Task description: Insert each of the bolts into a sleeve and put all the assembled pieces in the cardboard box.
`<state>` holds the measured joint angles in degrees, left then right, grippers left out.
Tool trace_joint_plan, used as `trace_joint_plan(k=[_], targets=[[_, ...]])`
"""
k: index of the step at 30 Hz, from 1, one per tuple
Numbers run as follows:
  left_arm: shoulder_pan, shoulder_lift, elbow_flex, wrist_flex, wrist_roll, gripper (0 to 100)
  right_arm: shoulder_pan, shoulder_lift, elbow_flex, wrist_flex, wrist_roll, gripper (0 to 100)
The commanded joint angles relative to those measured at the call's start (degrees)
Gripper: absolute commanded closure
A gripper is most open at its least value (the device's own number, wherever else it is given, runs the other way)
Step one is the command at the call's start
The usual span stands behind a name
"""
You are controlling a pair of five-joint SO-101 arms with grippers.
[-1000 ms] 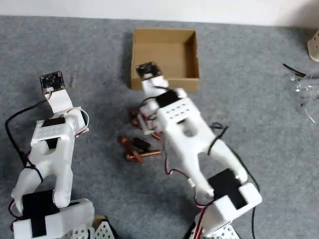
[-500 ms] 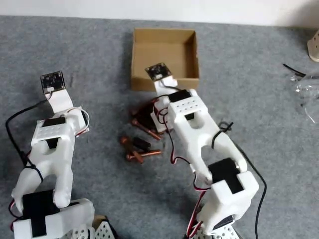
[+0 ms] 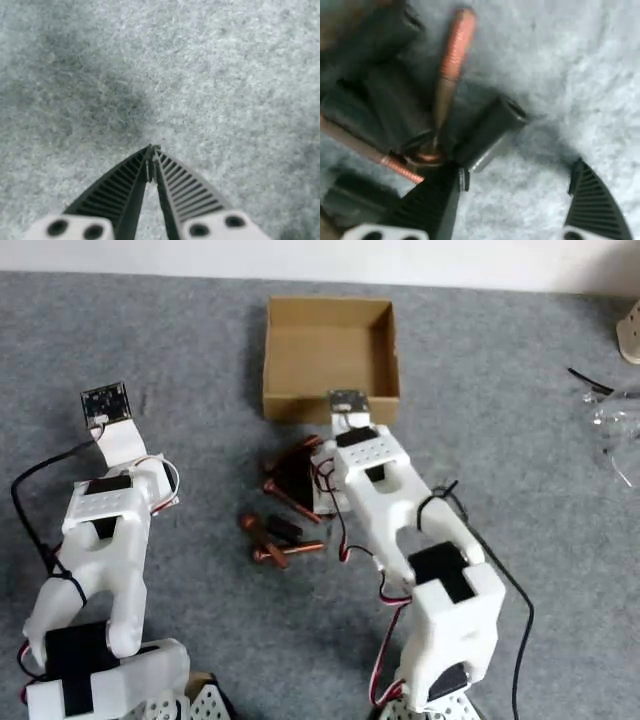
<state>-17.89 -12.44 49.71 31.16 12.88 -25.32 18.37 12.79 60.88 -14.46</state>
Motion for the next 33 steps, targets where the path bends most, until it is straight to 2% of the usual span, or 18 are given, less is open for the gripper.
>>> trace_joint_plan(k=[1, 15, 23, 28, 33], targets=[[0.84, -0.48, -2.51, -0.18, 0.26, 99, -0.57, 1.27, -2.59, 0.92, -2.02, 70.3], [1.01, -0.48, -2.51, -0.09, 0.26, 99, -1.19, 1.89, -3.74, 0.57, -2.9, 99.4], [1.01, -0.48, -2.51, 0.0, 0.26, 99, 2.95, 0.66, -3.82, 0.92, -2.9, 99.4], [1.01, -0.48, -2.51, 0.0, 0.26, 99, 4.79, -7.6, -3.38, 0.92, -2.81, 99.4], [1.01, -0.48, -2.51, -0.09, 0.26, 99, 4.79, -17.71, 2.51, 0.22, 1.76, 99.4]])
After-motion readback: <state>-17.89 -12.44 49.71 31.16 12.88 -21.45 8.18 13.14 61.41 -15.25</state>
